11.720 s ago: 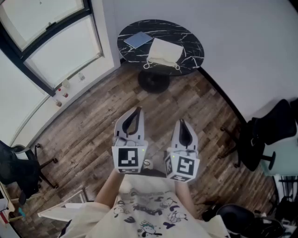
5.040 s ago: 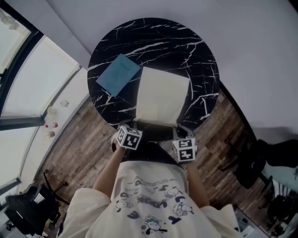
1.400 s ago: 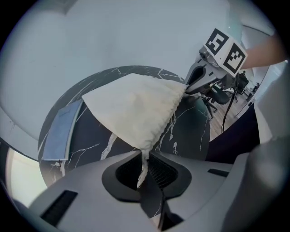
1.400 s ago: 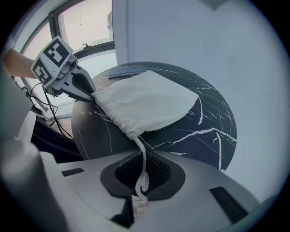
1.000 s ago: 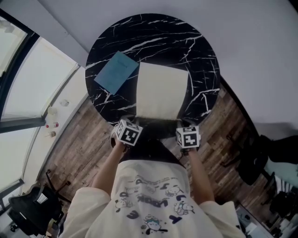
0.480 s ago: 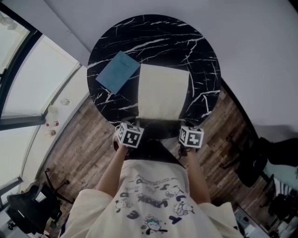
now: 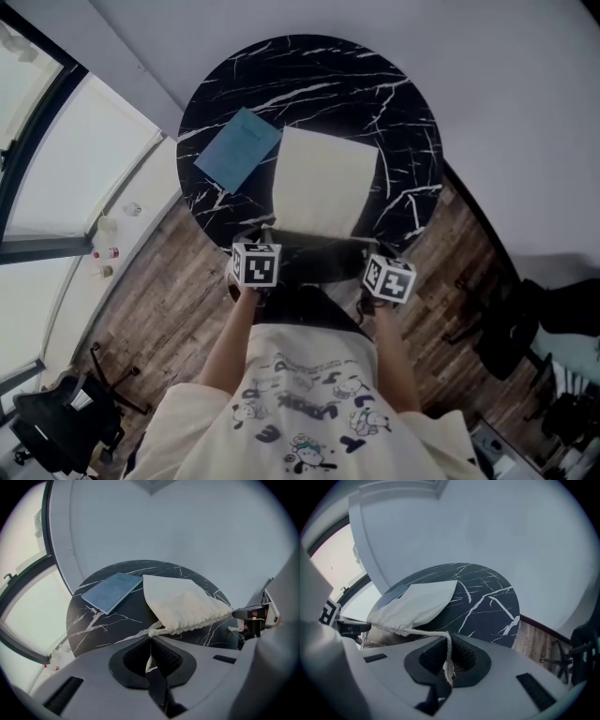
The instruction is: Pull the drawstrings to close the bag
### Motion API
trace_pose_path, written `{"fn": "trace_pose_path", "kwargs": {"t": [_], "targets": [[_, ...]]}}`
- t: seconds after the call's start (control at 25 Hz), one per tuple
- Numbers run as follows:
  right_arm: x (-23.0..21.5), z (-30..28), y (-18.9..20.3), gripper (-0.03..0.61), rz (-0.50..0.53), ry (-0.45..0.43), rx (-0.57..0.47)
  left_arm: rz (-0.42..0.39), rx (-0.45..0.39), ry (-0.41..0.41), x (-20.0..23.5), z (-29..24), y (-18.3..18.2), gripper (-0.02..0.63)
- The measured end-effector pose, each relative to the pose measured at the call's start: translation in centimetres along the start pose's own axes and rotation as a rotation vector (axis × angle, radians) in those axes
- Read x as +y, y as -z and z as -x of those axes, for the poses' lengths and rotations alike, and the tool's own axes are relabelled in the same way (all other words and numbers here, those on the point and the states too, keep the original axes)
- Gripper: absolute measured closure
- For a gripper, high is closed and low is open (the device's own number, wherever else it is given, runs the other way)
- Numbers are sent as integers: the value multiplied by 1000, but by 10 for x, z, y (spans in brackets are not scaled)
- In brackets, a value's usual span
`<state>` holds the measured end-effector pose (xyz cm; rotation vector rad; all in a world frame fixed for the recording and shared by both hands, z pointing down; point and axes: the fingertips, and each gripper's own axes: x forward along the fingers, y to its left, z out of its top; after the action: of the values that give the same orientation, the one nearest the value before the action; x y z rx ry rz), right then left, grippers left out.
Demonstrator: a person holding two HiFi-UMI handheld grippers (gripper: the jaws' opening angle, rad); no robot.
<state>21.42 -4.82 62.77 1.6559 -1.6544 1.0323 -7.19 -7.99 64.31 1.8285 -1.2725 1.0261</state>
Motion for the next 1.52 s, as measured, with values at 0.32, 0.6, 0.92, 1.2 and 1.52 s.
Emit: {"fn": "trace_pose_path", "kwargs": {"t": [0.32,0.6,0.92,1.2,1.52], "targets": [[-32,10,-1,561,-211,68,-68,24,-39,-16,5,9,-12,566],[-30,5,6,561,-214,-18,-54,-18,-44,24,-1,17,-10,568],[-10,7,43,336,125,-21,76,-48,-40,52,-6,19,-4,568],[50,7,21,336,507,-148,92,-92,-52,46,-9,21,-10,568],[73,-9,12,546,554,-169,119,-113,-47,34,-9,24,-11,568]]}}
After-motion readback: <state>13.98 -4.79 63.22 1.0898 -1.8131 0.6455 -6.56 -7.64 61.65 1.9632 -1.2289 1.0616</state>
